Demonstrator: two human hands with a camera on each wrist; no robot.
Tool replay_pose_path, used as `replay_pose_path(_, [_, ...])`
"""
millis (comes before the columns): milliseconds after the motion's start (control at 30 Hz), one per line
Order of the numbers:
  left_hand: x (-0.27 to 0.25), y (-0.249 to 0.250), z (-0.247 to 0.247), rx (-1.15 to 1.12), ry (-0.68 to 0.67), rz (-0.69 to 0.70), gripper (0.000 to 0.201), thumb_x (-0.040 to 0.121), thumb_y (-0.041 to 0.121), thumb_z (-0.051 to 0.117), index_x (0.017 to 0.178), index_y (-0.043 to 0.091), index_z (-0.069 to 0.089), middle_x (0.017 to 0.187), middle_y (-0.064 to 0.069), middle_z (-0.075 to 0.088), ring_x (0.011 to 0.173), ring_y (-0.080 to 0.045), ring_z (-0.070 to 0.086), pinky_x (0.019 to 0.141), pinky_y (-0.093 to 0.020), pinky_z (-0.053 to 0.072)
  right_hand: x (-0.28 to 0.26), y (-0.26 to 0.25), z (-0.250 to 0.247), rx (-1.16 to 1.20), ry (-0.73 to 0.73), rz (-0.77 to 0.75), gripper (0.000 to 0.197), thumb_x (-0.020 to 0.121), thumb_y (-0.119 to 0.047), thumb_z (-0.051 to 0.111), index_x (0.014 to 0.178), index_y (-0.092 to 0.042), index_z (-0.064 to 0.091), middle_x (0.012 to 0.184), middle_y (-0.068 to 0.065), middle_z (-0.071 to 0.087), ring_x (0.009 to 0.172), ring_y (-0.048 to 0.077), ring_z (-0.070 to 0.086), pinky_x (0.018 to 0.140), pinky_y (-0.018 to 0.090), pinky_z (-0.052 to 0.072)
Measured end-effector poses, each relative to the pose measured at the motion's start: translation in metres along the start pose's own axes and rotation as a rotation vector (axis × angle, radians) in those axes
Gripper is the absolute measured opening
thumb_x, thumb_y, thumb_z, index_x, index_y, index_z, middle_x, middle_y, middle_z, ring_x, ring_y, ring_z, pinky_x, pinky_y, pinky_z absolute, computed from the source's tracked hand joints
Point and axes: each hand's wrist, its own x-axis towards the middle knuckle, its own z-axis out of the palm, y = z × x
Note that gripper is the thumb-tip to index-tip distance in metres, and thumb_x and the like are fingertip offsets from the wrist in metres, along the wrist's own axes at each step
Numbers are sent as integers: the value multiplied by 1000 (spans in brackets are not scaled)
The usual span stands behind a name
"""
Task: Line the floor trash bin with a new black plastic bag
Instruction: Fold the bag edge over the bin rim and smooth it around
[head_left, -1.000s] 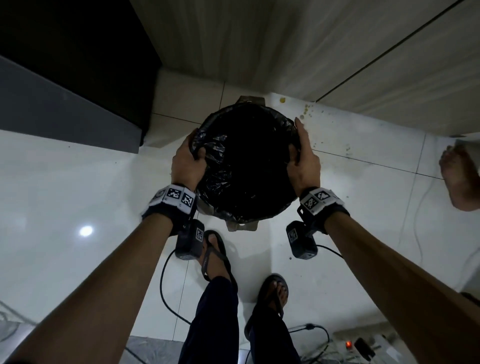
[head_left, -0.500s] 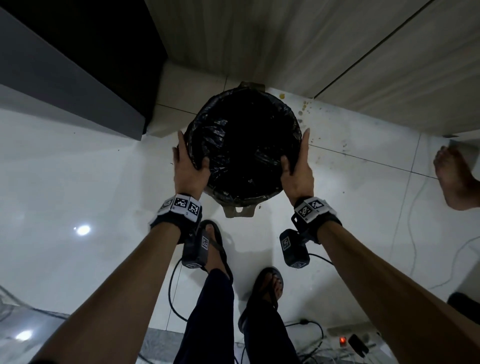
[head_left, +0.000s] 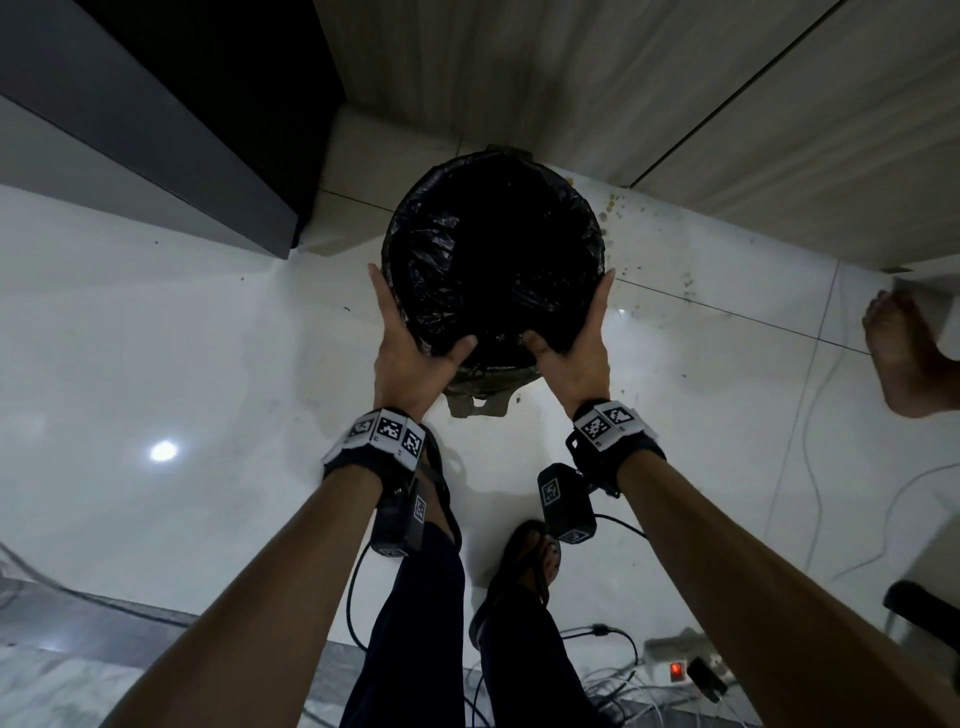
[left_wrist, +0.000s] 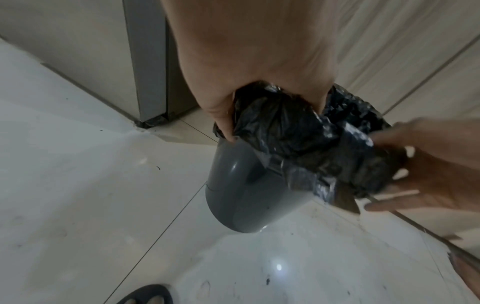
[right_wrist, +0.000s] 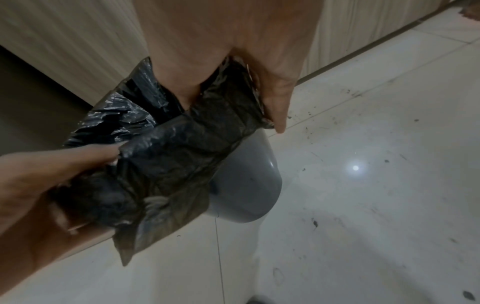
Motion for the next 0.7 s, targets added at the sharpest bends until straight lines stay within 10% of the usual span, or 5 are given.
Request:
replay_pose_path(200, [-7, -5, 12, -70, -48, -6, 140, 62, 47, 85, 142, 43, -29, 155, 1, 33, 138, -20, 40, 110, -38, 35, -7, 2, 10, 164, -43, 54, 115, 84, -15, 70, 146, -41, -23, 137, 10, 53, 111, 24, 59, 93, 35, 48])
replay_pose_path(333, [10, 2, 6, -82, -36, 2, 140, 62, 37, 87, 144, 39, -27, 152, -1, 37, 135, -20, 44, 110, -38, 38, 13, -1, 15, 271, -65, 58, 116, 83, -1, 66, 146, -44, -22, 113, -19, 46, 101, 11, 53, 97, 48, 51])
replay_pose_path(500, [57, 15, -19, -65, 1, 16, 143, 59, 41, 88, 146, 35, -24, 154, -2, 34, 137, -23, 40, 112, -41, 36, 50, -45, 24, 223, -126, -1, 111, 86, -4, 65, 148, -41, -20, 147, 6, 40, 117, 12, 45, 105, 45, 45])
replay_pose_path(700, [113, 28, -51, -67, 28, 28, 142, 58, 48, 87, 146, 37, -24, 153, 0, 36, 138, -21, 39, 113, -39, 33, 103, -85, 49, 222, -210, -89, 113, 85, -8, 68, 147, -44, -20, 152, 0, 31, 125, 8, 39, 104, 51, 45])
